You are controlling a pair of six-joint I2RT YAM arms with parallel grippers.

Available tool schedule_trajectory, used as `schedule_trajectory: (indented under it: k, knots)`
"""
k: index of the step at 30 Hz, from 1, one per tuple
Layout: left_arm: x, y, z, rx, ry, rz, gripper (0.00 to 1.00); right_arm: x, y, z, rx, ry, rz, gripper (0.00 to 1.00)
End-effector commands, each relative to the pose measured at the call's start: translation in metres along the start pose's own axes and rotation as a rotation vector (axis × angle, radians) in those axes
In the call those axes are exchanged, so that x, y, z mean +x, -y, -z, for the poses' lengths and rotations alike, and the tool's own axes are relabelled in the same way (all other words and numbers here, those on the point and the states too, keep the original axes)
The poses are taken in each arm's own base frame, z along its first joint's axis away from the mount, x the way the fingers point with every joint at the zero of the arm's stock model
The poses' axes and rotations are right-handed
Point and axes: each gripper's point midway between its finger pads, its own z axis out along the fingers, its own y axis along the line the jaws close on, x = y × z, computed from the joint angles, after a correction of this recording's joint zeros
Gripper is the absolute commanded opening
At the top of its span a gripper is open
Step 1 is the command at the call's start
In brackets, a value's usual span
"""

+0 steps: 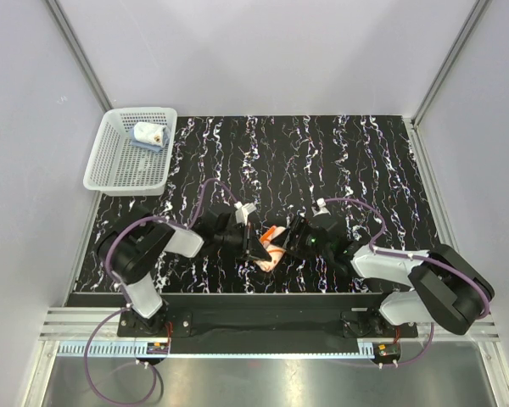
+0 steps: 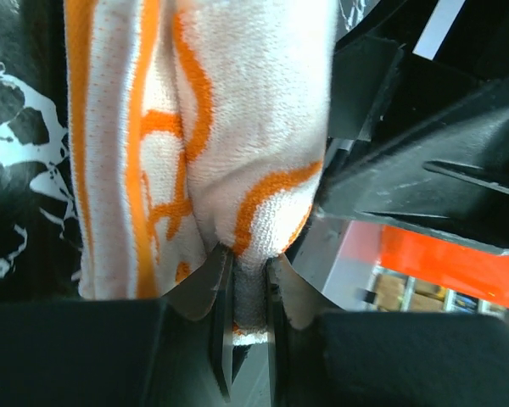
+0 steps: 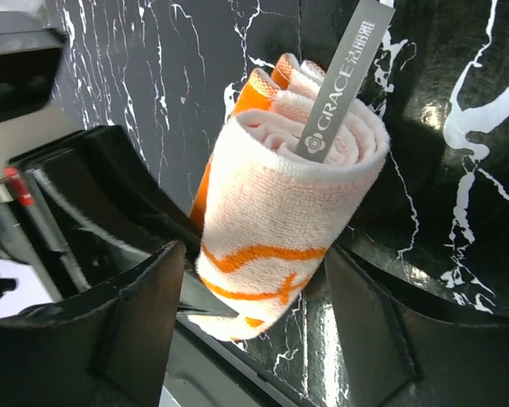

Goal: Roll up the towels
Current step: Roll the towel

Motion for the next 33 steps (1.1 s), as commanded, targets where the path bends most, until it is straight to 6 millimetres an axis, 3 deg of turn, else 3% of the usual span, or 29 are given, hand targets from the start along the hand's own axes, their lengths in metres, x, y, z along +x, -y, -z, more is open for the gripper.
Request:
schedule_trajectory:
  k: [1,5,8,11,12,13,14,15,16,19,20,26,28,33]
  knots:
    - [-0.009,0.014,-0.004,0.119,-0.004,0.015,0.00,-0.002,-0.015,-0.004,-0.051,0.011,0.004,0.69]
    - [-0.010,0.017,-0.003,0.193,-0.011,0.063,0.01,0.002,-0.013,-0.009,-0.045,0.002,0.005,0.55]
    - [-0.014,0.020,-0.001,0.225,0.002,0.074,0.04,0.005,-0.007,-0.013,-0.026,-0.007,0.002,0.38]
    - [-0.016,0.018,0.001,0.188,0.015,0.059,0.20,0.005,-0.001,-0.015,0.020,-0.011,0.003,0.30]
    - [-0.009,0.004,0.001,0.117,-0.007,0.064,0.24,0.004,0.000,-0.014,0.032,-0.011,0.004,0.29]
    - [-0.016,0.009,0.004,0.093,0.011,0.025,0.30,0.002,-0.003,-0.014,0.035,-0.009,0.007,0.28]
    - [-0.022,0.000,0.004,0.027,0.043,0.012,0.33,0.003,0.002,-0.013,0.063,-0.015,0.007,0.26]
    - [-0.016,-0.008,0.010,-0.044,0.022,-0.003,0.35,0.002,0.001,-0.011,0.067,-0.010,0.007,0.26]
    - [-0.021,-0.007,0.012,-0.075,0.034,-0.028,0.41,0.000,-0.001,-0.010,0.072,-0.008,0.009,0.25]
    - [-0.031,-0.023,0.026,-0.243,0.088,-0.070,0.47,0.000,0.000,-0.007,0.100,-0.017,0.015,0.22]
    - [-0.025,-0.028,0.030,-0.291,0.073,-0.063,0.49,-0.001,-0.001,-0.006,0.104,-0.019,0.018,0.21]
    - [-0.031,-0.023,0.048,-0.533,0.150,-0.251,0.56,0.001,-0.004,-0.008,0.130,-0.053,0.027,0.20]
    - [-0.038,-0.015,0.055,-0.609,0.214,-0.332,0.57,0.001,-0.007,-0.010,0.128,-0.060,0.025,0.19]
    - [-0.031,0.017,0.052,-0.673,0.264,-0.494,0.59,0.001,-0.009,-0.012,0.133,-0.076,0.028,0.18]
